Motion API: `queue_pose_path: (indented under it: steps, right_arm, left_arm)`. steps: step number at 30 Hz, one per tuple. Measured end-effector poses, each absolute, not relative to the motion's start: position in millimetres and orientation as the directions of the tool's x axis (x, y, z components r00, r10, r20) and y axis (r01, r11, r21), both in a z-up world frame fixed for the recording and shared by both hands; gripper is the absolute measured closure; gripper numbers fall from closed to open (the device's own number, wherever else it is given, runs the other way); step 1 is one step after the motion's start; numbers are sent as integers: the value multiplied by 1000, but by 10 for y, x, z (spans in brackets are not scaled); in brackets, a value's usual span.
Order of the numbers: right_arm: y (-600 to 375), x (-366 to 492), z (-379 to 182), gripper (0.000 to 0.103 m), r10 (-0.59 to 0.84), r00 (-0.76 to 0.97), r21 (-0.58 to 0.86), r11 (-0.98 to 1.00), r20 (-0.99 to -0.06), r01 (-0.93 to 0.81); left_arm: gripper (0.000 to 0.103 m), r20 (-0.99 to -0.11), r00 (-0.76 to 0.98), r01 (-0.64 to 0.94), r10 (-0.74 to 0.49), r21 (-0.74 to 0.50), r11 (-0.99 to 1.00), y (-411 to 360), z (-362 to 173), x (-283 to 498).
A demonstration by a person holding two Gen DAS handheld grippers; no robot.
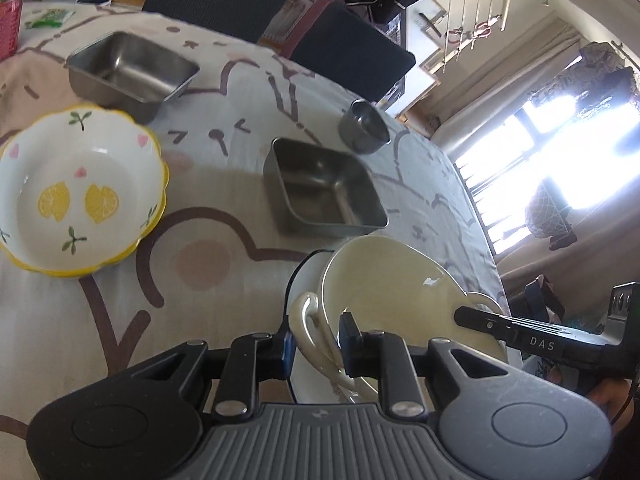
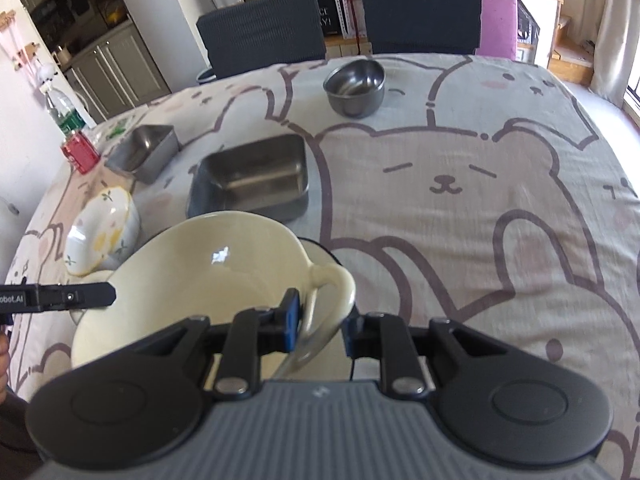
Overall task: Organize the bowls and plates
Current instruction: 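Lower the cream bowl onto the white plate with both tools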
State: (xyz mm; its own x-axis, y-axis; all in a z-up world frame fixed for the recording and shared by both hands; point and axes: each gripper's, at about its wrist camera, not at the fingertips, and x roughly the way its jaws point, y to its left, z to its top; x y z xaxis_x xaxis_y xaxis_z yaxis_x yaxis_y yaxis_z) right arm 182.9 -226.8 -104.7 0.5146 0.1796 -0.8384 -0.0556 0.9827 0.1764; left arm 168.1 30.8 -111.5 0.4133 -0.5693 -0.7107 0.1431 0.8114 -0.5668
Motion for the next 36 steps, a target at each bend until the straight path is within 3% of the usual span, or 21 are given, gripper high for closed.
queue_pose_path:
  steps: [36]
  right_arm:
    - [-2171, 1953, -1246, 77, 139, 442, 125, 990, -886, -60]
  left_arm:
    - [77, -765, 349, 77, -541, -552, 830, 290, -1380, 1765]
